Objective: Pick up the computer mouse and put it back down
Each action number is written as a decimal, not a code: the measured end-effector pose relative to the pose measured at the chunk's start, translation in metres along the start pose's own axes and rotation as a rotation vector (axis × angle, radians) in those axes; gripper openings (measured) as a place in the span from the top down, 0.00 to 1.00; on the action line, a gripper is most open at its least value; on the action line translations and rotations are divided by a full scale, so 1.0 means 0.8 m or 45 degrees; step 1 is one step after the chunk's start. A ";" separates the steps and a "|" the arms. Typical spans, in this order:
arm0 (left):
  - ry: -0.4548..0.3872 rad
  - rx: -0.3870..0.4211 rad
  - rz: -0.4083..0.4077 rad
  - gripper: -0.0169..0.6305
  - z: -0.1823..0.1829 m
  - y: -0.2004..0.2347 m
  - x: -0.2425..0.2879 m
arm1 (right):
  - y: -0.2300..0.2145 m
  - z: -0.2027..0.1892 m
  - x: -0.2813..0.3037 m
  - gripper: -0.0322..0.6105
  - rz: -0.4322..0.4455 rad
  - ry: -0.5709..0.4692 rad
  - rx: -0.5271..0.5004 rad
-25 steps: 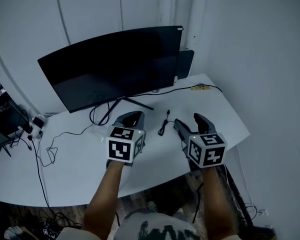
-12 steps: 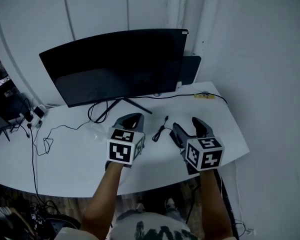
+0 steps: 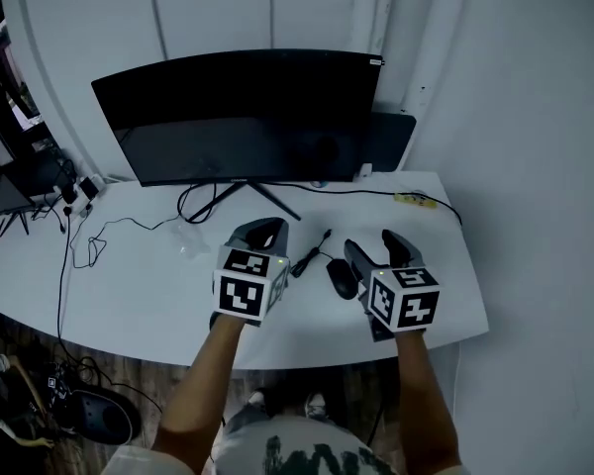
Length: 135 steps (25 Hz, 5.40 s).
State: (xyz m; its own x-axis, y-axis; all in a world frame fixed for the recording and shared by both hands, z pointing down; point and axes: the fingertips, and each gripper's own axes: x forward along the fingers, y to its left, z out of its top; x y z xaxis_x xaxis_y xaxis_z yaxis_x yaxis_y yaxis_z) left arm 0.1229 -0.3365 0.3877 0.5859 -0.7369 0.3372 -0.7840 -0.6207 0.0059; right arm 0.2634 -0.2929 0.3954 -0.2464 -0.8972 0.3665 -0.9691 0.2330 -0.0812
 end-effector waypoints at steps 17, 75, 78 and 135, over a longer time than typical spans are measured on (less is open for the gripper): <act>0.069 -0.030 0.127 0.97 -0.051 0.008 0.001 | -0.016 -0.117 0.065 0.44 0.092 0.259 0.004; 0.118 -0.068 0.172 0.97 -0.080 0.041 0.009 | -0.027 -0.271 0.144 0.47 0.011 0.693 -0.024; 0.108 -0.063 0.173 0.97 -0.076 0.042 0.006 | -0.029 -0.269 0.142 0.47 0.020 0.679 0.014; -0.018 -0.048 0.117 0.97 -0.015 0.089 -0.067 | 0.053 0.009 0.059 0.47 -0.031 0.034 -0.006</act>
State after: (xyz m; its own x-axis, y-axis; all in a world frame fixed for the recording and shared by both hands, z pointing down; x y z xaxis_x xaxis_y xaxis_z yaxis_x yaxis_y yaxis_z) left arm 0.0333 -0.3376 0.3812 0.5136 -0.7942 0.3248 -0.8417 -0.5399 0.0108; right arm 0.2110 -0.3282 0.4024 -0.2225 -0.8921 0.3933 -0.9747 0.2131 -0.0680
